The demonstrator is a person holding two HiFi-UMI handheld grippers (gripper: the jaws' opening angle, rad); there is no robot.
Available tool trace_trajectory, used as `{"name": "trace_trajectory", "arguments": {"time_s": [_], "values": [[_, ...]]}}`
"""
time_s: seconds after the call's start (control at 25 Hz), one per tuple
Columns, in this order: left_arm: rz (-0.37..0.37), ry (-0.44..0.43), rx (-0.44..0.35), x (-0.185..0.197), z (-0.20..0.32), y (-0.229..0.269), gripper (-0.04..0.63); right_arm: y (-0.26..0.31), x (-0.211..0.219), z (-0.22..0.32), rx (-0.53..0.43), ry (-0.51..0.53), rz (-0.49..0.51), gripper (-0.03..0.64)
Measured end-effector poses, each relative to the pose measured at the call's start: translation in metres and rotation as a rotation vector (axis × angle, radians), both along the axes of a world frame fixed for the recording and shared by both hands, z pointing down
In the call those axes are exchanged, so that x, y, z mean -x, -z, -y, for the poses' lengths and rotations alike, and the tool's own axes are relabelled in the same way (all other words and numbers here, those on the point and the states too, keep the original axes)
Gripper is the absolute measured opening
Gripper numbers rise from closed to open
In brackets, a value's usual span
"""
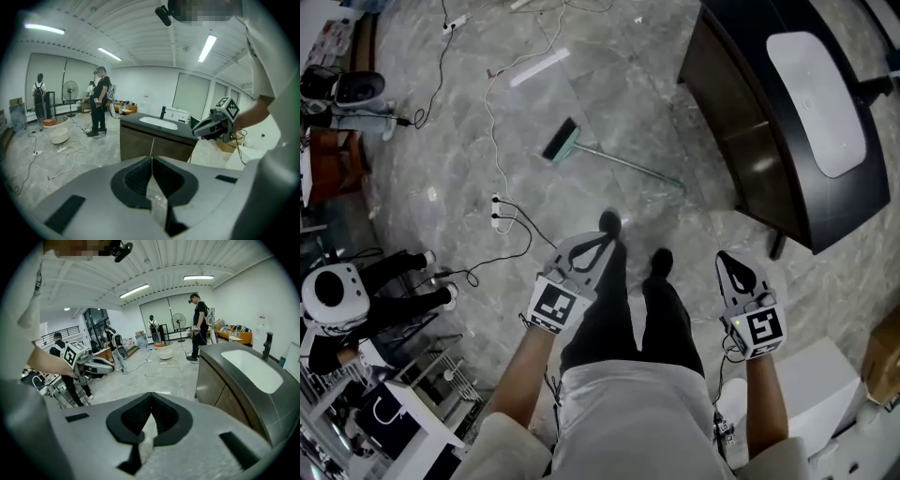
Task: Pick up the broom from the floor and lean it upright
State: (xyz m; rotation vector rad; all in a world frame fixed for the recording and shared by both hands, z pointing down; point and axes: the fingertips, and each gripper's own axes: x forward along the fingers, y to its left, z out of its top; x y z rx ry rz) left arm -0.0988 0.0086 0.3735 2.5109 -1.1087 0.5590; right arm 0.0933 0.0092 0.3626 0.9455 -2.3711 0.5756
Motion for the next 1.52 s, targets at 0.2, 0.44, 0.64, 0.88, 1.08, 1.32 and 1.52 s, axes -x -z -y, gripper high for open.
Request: {"name": "trace_trajectory", "arguments": {"time_s": [0.2,0.44,0.64,0.88,1.08,1.32,1.52], "values": [[-0.004,-0.059,0.029,0.024,0.035,-0.065,0.012,-0.060,0.037,0.026,0.040,-0.015,0.009,0.000],[0.021,-0.118,0.074,0.040,0.064,-0.166,0.012,-0.150,0.071,0.053,0.047,0.001,-0.008,0.000],[0.039,-0.165,0.098,0.045,0.071,-0.254,0.012,-0.230,0.084,0.061,0.067,0.023,-0.007,0.000],[0.062,-0.223,0.129,0.034,0.070,-0.361,0.013,-0.328,0.080,0.066,0.081,0.029,0.005,0.000],[0.064,-0.256,0.164,0.023,0.071,-0.448,0.014,-0.409,0.068,0.077,0.084,0.051,-0.012,0.000],[0.084,-0.311,0.224,0.012,0.084,-0.541,0.013,-0.488,0.058,0.101,0.124,0.097,0.012,0.000],[0.100,-0.341,0.191,0.015,0.102,-0.596,0.014,-0.548,0.065,0.114,0.142,0.206,-0.003,0.000]]}}
